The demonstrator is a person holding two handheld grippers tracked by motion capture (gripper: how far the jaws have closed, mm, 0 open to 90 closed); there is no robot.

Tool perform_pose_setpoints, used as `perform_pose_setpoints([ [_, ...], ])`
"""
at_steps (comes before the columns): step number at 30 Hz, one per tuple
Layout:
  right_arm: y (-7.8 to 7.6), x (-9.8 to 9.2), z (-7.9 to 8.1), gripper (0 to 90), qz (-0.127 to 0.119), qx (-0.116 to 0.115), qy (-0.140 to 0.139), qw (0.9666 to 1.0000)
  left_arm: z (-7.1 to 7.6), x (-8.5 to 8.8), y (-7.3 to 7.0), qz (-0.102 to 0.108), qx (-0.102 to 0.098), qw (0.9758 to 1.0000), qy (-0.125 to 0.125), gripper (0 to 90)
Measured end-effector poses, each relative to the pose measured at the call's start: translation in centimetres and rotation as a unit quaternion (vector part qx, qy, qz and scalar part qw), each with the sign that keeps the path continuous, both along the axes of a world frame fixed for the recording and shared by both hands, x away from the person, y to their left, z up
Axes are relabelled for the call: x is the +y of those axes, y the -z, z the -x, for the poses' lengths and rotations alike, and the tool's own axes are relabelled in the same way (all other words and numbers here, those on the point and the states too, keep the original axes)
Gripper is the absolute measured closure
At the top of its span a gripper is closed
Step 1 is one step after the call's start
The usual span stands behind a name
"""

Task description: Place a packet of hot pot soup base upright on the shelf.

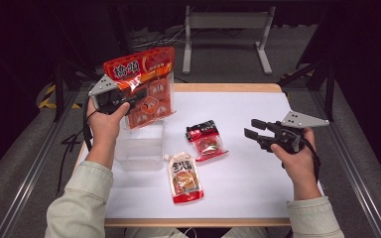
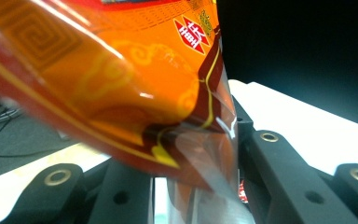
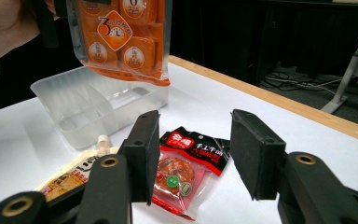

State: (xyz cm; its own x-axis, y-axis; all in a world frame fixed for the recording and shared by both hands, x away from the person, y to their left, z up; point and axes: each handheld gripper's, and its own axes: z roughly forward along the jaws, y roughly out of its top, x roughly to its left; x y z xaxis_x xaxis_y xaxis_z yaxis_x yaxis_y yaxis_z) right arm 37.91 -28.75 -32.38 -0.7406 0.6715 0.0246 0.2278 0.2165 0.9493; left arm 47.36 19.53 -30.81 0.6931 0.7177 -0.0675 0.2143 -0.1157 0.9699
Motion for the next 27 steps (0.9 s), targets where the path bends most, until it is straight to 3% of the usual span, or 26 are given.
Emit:
perform_pose_setpoints([
  [11,0.0,-0.1,0.1,54.1,-0.003,0.003,-0.002,1.0,-0.2,0.6,1.6,0.002,0.003,0.9997,-0.024,71.0],
  [16,0.1,0.0,0.1,54.5,-0.005,0.007,-0.006,0.9999,-0.3,1.0,2.0,0.017,0.006,0.9993,-0.031,71.0],
  [21,0.1,0.1,0.0,54.4,-0.004,0.009,-0.009,0.9999,-0.3,0.9,2.4,-0.004,0.007,0.9996,-0.029,71.0],
  [27,0.2,0.4,0.1,54.2,0.0,0.01,-0.02,0.9997,-0.2,0.9,3.1,-0.005,0.006,0.999,-0.043,71.0],
])
